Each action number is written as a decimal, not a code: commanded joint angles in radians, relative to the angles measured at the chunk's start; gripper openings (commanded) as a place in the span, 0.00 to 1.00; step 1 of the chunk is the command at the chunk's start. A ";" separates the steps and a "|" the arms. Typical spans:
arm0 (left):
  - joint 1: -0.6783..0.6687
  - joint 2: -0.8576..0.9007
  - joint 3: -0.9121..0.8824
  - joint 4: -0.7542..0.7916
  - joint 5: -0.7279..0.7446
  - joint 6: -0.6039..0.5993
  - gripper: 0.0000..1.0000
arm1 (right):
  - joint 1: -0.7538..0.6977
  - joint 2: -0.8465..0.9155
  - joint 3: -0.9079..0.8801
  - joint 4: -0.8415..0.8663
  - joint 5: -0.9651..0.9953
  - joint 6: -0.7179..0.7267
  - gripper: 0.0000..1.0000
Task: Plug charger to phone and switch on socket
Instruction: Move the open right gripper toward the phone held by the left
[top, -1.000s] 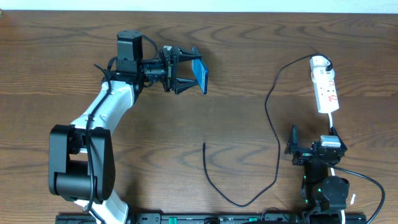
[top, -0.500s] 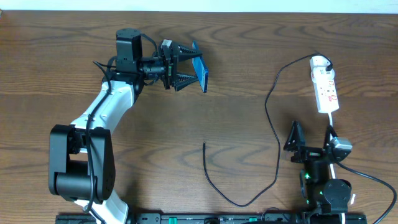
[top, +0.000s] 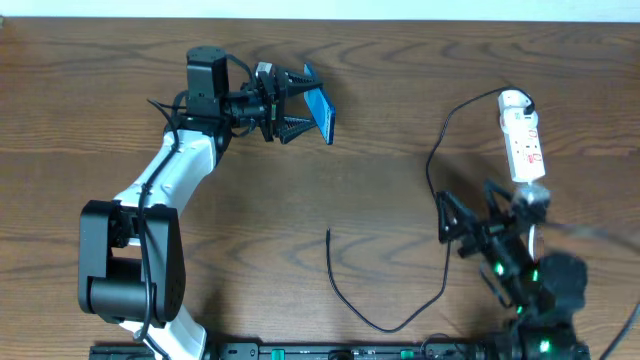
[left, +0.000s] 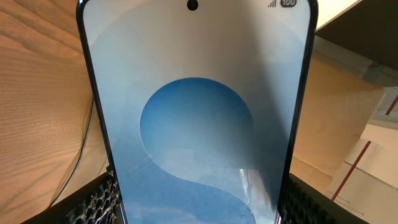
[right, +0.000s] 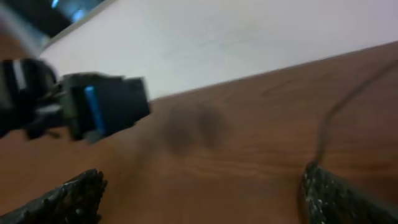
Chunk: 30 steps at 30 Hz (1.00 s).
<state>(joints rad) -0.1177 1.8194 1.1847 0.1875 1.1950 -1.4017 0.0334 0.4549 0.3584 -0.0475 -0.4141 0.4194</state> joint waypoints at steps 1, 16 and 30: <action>0.008 -0.020 0.027 0.010 -0.004 0.022 0.07 | -0.003 0.236 0.169 -0.031 -0.229 -0.066 0.99; 0.007 -0.020 0.027 0.009 -0.150 0.048 0.07 | 0.098 0.922 0.705 -0.335 -0.344 -0.393 0.99; -0.059 -0.021 0.027 -0.010 -0.352 0.054 0.07 | 0.176 0.982 0.710 -0.292 -0.283 -0.529 0.99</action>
<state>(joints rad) -0.1440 1.8194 1.1851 0.1806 0.9001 -1.3529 0.1898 1.4311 1.0466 -0.3576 -0.7307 -0.0784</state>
